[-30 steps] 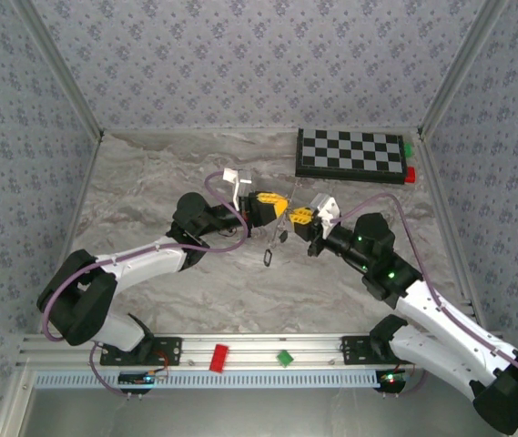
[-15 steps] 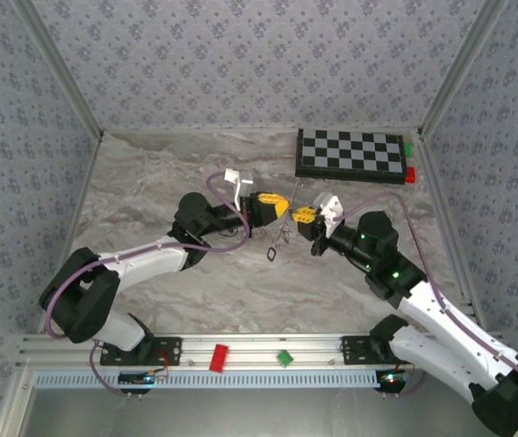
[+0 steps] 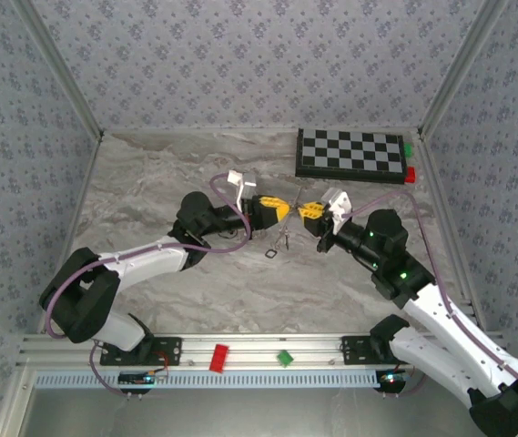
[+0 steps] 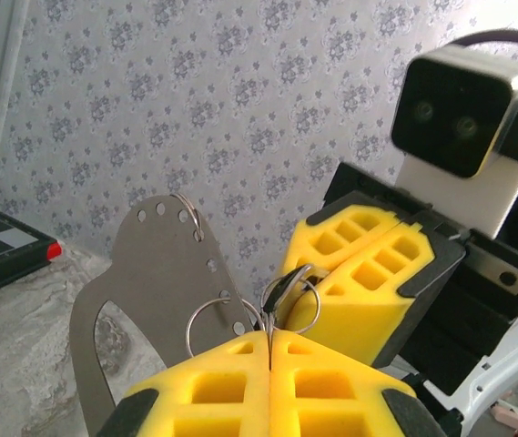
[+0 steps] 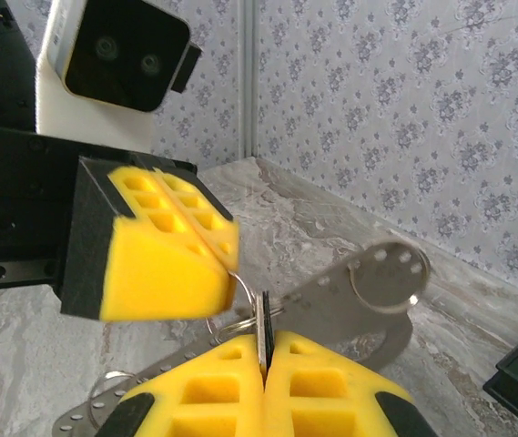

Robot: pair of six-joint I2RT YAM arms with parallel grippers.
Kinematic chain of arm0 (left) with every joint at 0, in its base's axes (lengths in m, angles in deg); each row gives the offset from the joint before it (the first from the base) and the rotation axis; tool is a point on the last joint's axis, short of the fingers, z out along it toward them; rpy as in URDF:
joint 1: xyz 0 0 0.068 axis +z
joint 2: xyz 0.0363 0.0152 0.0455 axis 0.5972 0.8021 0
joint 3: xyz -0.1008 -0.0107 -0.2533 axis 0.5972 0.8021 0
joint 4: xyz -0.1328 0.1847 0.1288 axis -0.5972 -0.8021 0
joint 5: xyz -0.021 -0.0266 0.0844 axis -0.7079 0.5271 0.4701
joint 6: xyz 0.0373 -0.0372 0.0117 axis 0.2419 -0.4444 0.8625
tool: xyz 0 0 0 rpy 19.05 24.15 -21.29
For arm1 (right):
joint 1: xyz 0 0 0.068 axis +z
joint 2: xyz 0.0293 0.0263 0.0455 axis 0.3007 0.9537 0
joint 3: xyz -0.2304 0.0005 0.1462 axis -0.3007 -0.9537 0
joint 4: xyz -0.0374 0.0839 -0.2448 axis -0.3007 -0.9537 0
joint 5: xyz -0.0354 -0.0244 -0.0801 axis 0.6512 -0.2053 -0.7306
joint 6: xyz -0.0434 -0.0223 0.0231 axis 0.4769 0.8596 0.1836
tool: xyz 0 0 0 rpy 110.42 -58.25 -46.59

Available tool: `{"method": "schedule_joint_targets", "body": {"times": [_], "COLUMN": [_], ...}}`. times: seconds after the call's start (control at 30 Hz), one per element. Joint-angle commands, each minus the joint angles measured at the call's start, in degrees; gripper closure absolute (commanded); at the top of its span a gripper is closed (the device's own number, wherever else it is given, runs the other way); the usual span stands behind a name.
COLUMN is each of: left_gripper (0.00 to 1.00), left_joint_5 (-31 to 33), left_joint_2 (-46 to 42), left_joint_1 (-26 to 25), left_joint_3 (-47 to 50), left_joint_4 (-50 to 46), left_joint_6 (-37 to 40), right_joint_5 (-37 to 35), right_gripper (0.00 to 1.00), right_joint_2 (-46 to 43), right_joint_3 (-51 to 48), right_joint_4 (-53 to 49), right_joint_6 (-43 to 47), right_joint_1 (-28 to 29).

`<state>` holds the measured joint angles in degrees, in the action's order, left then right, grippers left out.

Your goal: Put the keys on the keyring

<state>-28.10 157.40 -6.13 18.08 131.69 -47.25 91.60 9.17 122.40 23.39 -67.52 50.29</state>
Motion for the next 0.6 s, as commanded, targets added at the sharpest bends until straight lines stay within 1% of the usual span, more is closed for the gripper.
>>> {"method": "schedule_joint_targets", "body": {"times": [0.0, 0.2, 0.47, 0.5, 0.53, 0.57], "left_gripper": [1.0, 1.0, 1.0, 0.89, 0.82, 0.82], "left_joint_5": [-2.99, -2.91, -2.02, -1.52, -1.05, -0.92], "left_joint_2": [0.21, 0.23, 0.07, -0.19, -0.49, -0.7], "left_joint_1": [-1.49, -2.12, -2.08, -2.02, -1.8, -1.59], "left_joint_3": [-3.31, -4.24, -4.15, -4.05, -3.87, -3.81], "left_joint_4": [-2.21, -5.96, -6.93, -7.12, -7.37, -7.37], "left_joint_6": [3.17, 5.63, 6.36, 6.44, 6.45, 6.41], "right_joint_5": [1.07, 2.39, 2.4, 2.32, 2.28, 2.23], "right_gripper": [1.0, 1.0, 1.0, 1.0, 1.0, 1.0], "right_joint_2": [0.53, 1.73, 2.28, 2.29, 2.2, 2.23], "right_joint_3": [3.26, 5.38, 7.09, 7.25, 7.26, 7.38], "right_joint_4": [-1.23, -3.59, -6.26, -6.56, -6.83, -7.06], "right_joint_6": [1.22, 2.23, 3.48, 3.63, 3.76, 3.77], "right_joint_1": [-0.45, -0.48, -0.43, -0.42, -0.46, -0.54]}}
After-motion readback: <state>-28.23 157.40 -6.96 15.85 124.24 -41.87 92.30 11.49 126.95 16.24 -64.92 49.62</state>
